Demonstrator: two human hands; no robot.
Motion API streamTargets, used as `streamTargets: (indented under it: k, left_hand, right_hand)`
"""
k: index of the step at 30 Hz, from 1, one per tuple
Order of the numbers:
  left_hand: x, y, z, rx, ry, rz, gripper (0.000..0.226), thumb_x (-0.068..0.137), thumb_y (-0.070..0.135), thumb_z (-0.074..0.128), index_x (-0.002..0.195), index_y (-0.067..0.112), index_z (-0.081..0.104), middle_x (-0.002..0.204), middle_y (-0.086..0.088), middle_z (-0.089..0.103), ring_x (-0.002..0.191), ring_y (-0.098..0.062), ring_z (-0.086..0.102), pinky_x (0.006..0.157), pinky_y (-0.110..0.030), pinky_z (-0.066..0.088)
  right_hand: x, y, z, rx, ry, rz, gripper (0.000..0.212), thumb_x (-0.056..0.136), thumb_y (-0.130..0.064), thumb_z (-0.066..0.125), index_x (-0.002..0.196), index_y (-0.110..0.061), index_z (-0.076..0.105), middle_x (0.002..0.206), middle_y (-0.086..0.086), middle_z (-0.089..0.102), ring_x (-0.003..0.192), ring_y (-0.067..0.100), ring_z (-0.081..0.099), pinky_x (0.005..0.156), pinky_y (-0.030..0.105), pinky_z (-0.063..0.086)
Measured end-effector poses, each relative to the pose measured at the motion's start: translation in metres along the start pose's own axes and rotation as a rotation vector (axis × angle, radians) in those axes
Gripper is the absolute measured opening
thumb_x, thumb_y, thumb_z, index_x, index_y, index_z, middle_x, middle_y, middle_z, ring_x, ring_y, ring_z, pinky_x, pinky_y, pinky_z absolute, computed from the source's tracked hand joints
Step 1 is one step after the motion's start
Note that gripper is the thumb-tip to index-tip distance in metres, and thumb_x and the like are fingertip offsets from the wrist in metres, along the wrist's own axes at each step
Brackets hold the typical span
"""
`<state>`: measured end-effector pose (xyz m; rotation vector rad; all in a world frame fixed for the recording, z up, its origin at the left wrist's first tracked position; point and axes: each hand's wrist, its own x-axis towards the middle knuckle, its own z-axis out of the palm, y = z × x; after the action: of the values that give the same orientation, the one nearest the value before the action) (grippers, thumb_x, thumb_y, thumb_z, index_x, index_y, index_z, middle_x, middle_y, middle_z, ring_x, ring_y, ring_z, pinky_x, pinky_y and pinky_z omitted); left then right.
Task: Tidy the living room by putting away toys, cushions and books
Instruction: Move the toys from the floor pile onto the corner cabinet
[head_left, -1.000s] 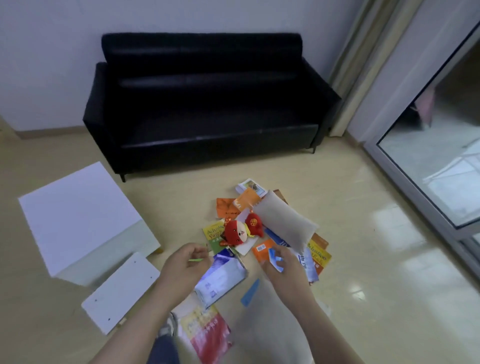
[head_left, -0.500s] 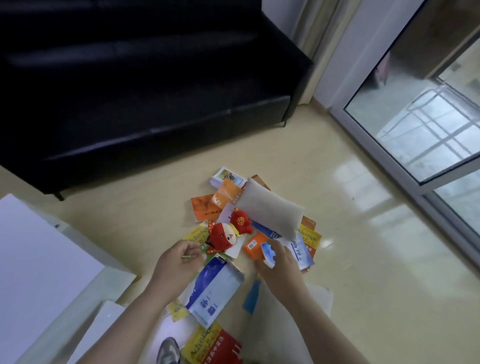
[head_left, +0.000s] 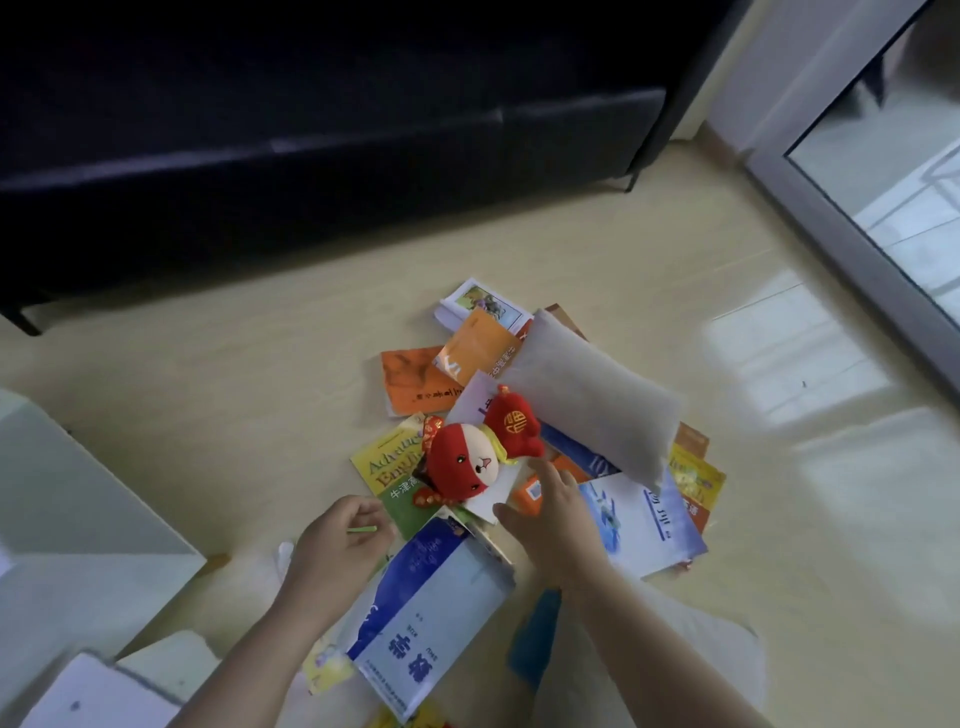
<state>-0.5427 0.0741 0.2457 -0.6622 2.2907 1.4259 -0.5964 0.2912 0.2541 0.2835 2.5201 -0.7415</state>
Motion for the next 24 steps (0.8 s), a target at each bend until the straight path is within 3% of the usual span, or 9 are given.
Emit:
streamTargets:
  k: [8,12,16,21,24]
  left_hand:
    - [0.113,-0.113,0.057,0.014,0.026,-0.012,0.020,0.088,0.020,0.064,0.106,0.025,0.057,0.096,0.018,0.059,0.085,0.004,0.055,0.066,-0.011,0.038]
    - [0.154,-0.152,0.073,0.008,0.048,-0.022,0.020,0.088,0.019,0.064,0.107,0.022,0.058,0.098,0.013,0.061,0.088,-0.003,0.058,0.064,-0.009,0.037]
    - [0.187,-0.181,0.089,0.027,0.065,-0.011,0.021,0.088,0.019,0.064,0.109,0.019,0.059,0.101,0.007,0.062,0.083,0.005,0.054,0.064,-0.008,0.037]
    - [0.209,-0.201,0.105,0.041,0.062,-0.003,0.026,0.088,0.021,0.064,0.113,0.017,0.060,0.105,0.006,0.062,0.083,0.002,0.055,0.065,-0.008,0.037]
    - [0.211,-0.205,0.109,0.052,0.068,0.002,0.028,0.088,0.021,0.064,0.115,0.016,0.060,0.103,0.007,0.061,0.083,0.003,0.054,0.065,-0.008,0.037]
  right_hand:
    - [0.133,0.055,0.147,-0.006,0.042,-0.011,0.081,0.079,-0.042,0.073,0.146,-0.023,0.031,0.146,0.006,0.036,0.128,0.025,0.044,0.099,0.038,0.046]
    - [0.183,0.073,0.193,0.014,0.096,-0.006,0.093,0.077,-0.046,0.074,0.150,-0.024,0.021,0.150,0.008,0.030,0.133,0.030,0.036,0.103,0.045,0.043]
    - [0.219,0.083,0.227,-0.011,0.152,-0.035,0.103,0.071,-0.051,0.076,0.150,-0.027,0.014,0.153,0.010,0.019,0.138,0.035,0.024,0.106,0.049,0.037]
    - [0.246,0.094,0.255,0.028,0.223,-0.045,0.111,0.062,-0.049,0.082,0.145,-0.034,0.010,0.148,0.008,0.018,0.131,0.039,0.033,0.096,0.049,0.048]
    - [0.248,0.100,0.259,0.080,0.266,-0.052,0.104,0.062,-0.042,0.081,0.144,-0.030,0.018,0.138,0.010,0.029,0.120,0.036,0.043,0.091,0.044,0.049]
